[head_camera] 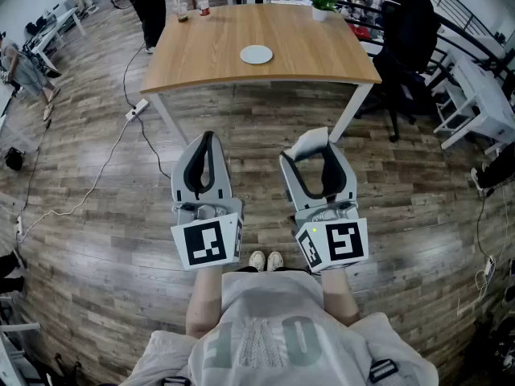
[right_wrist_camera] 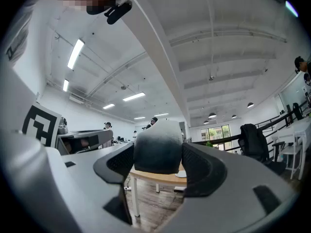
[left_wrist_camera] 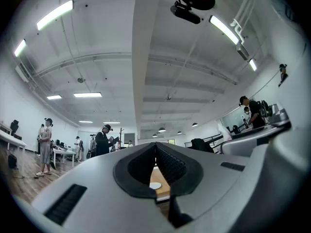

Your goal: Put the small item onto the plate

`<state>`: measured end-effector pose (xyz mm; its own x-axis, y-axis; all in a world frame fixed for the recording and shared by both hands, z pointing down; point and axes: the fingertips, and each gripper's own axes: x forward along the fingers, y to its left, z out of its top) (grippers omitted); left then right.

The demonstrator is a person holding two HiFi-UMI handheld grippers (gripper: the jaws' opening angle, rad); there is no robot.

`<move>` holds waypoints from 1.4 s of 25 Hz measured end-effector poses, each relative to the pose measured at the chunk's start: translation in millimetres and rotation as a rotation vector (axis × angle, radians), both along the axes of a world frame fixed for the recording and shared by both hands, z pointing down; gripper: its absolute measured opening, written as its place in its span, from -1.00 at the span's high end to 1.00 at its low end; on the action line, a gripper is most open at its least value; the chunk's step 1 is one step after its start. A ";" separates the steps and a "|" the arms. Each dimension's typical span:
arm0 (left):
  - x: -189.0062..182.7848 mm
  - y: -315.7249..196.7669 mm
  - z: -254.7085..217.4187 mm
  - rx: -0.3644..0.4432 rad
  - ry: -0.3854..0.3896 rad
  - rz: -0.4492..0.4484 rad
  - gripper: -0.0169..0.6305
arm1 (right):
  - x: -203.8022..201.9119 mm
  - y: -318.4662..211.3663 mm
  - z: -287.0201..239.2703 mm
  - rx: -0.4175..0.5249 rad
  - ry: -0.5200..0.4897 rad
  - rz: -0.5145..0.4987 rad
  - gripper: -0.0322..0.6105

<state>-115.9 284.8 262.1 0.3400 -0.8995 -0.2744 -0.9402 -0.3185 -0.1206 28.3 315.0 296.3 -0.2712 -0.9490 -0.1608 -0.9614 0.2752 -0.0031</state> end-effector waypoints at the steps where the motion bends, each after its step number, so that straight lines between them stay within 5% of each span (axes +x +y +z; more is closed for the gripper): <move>1: 0.3 0.2 0.1 0.002 0.001 0.002 0.92 | 0.0 -0.1 0.1 0.002 0.001 0.001 -0.06; 35: -31.5 -82.0 38.3 -0.031 0.057 0.032 0.92 | 5.4 -66.0 14.2 0.051 0.005 0.101 -0.06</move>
